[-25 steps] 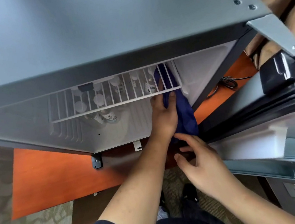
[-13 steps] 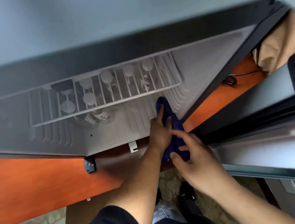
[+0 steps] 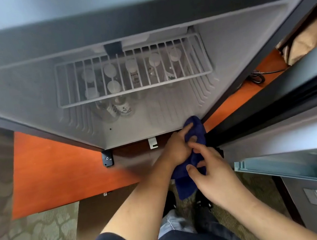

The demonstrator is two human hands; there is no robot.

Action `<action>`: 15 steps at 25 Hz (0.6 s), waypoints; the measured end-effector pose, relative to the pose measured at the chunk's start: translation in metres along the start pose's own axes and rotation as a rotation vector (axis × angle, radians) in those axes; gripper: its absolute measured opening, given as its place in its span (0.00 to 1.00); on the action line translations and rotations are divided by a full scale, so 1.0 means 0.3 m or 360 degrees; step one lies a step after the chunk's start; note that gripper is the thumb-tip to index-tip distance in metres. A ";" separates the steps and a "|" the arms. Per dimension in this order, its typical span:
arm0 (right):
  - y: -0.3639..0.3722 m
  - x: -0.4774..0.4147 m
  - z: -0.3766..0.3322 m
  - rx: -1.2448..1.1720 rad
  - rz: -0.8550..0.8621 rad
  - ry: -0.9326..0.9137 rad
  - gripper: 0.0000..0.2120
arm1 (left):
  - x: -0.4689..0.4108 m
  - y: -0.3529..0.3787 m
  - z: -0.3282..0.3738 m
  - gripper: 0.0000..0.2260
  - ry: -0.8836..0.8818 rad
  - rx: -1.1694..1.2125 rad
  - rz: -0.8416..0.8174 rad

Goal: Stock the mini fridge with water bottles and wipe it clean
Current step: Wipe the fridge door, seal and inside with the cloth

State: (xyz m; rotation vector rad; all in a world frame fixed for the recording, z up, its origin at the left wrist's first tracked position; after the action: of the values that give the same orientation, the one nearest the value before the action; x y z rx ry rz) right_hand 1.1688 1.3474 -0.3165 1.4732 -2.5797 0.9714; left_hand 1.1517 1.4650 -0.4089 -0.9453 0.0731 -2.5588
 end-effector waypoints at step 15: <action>0.113 -0.083 0.061 -0.0028 -0.0054 0.0095 0.23 | -0.004 -0.279 -0.081 0.25 -0.0289 -0.0779 0.0529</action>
State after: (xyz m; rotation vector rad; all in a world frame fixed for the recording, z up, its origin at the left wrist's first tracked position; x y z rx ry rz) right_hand 1.1612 1.3695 -0.3559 1.4555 -2.5073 0.9708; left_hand 1.1071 1.5399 -0.4128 -1.2152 0.7645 -2.1716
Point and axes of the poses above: each hand's wrist, its own x-axis away from the middle knuckle, its own y-axis out of the palm, z = x × y, the point moved 8 cm from there along -x, towards the middle knuckle, and after that the axes turned 6 degrees about -y, right-handed, at the moved point
